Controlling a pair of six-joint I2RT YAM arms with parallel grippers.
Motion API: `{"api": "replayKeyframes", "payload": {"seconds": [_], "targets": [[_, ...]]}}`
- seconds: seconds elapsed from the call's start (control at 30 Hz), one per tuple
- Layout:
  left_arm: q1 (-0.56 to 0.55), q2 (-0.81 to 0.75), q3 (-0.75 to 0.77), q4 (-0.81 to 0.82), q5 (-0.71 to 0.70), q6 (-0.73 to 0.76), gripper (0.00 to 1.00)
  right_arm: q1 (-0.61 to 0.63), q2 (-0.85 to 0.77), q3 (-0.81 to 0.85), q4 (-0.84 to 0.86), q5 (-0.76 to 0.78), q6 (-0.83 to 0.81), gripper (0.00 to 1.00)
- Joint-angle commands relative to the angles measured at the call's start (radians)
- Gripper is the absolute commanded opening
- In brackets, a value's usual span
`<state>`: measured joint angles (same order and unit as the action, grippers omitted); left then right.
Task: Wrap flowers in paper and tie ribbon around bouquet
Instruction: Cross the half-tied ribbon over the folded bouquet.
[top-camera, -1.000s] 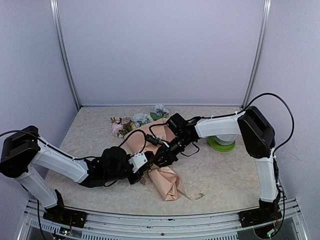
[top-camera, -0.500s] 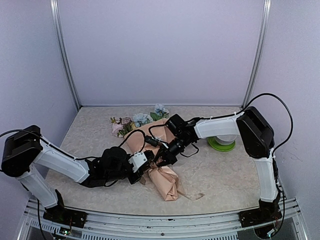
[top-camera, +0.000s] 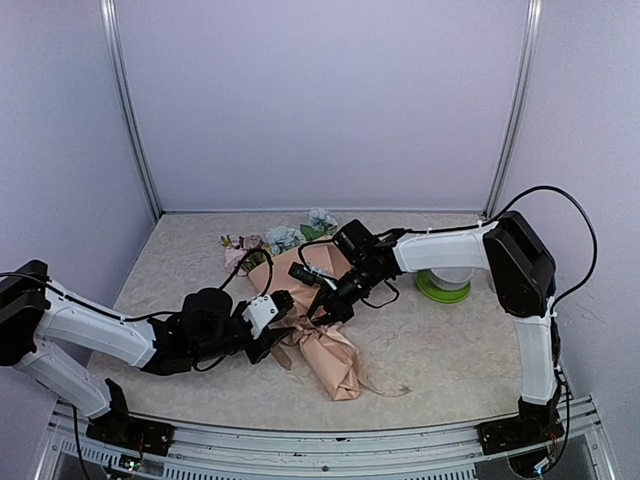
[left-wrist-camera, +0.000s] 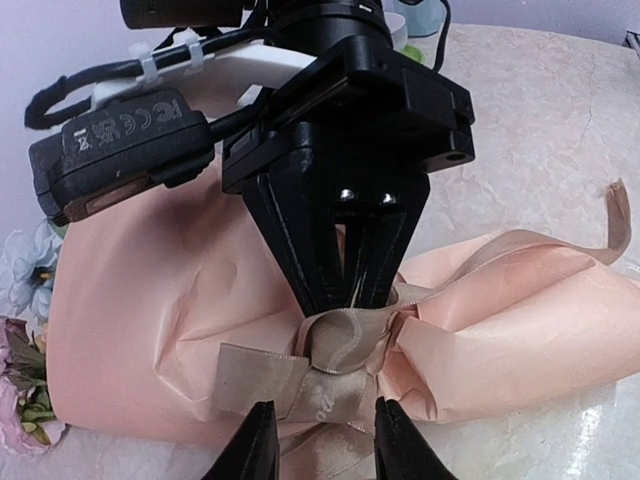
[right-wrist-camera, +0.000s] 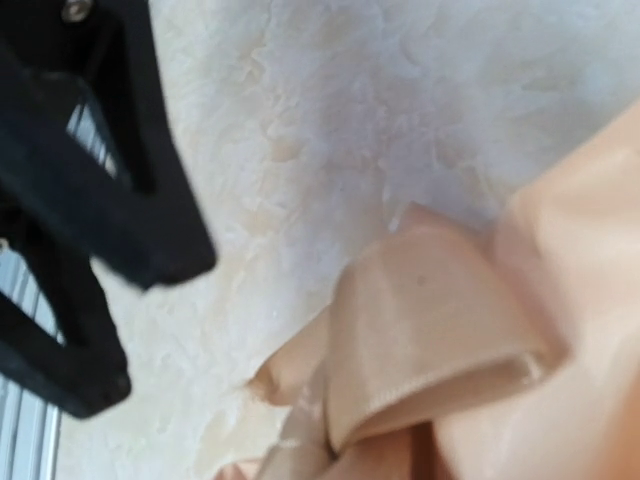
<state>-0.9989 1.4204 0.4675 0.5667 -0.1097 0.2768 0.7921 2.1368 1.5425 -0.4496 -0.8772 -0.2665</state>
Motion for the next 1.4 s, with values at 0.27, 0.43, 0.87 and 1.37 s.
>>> {"api": "replayKeyframes", "payload": {"seconds": [0.27,0.43,0.87,1.37], "targets": [[-0.024,0.095,0.055,0.05,-0.095,0.224,0.39,0.004,-0.029,0.017,0.003,0.04,0.046,0.06],[-0.027,0.142,0.085,0.076,-0.019,0.196,0.38,0.004,-0.028,0.013,0.009,0.032,0.06,0.13],[-0.038,0.238,0.16,0.052,-0.022,0.189,0.19,-0.002,-0.033,0.014,0.005,0.024,0.07,0.0],[-0.034,0.22,0.124,0.084,-0.098,0.146,0.0,-0.012,-0.05,-0.009,0.024,0.026,0.085,0.01]]}}
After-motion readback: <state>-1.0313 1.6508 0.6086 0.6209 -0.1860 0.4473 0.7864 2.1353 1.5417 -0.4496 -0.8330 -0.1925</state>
